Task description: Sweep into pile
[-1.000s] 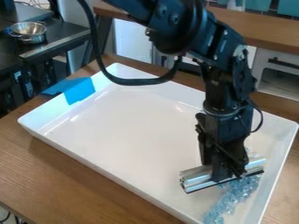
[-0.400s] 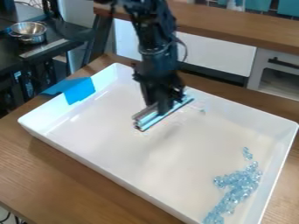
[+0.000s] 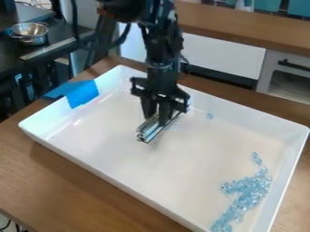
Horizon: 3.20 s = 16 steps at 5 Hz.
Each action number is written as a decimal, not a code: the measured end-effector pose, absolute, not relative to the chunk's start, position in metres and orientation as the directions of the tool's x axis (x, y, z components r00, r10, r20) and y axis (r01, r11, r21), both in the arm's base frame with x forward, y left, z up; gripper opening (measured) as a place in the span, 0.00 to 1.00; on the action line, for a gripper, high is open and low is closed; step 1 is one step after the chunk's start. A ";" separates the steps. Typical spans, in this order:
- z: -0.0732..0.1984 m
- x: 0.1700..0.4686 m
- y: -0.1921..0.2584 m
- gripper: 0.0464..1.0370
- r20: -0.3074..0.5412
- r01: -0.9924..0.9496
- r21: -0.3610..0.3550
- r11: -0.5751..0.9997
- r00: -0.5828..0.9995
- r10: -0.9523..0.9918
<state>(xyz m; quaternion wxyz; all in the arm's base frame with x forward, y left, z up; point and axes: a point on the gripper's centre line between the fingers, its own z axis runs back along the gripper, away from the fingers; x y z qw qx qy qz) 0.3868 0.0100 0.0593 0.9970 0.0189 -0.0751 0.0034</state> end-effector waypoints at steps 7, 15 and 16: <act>0.046 0.390 -0.084 0.30 0.179 0.336 0.019 0.942 0.925 -0.334; 0.110 0.369 -0.035 0.30 0.166 0.196 -0.230 0.953 0.973 -0.160; 0.127 0.376 0.001 0.30 0.178 0.125 -0.223 0.967 0.980 -0.086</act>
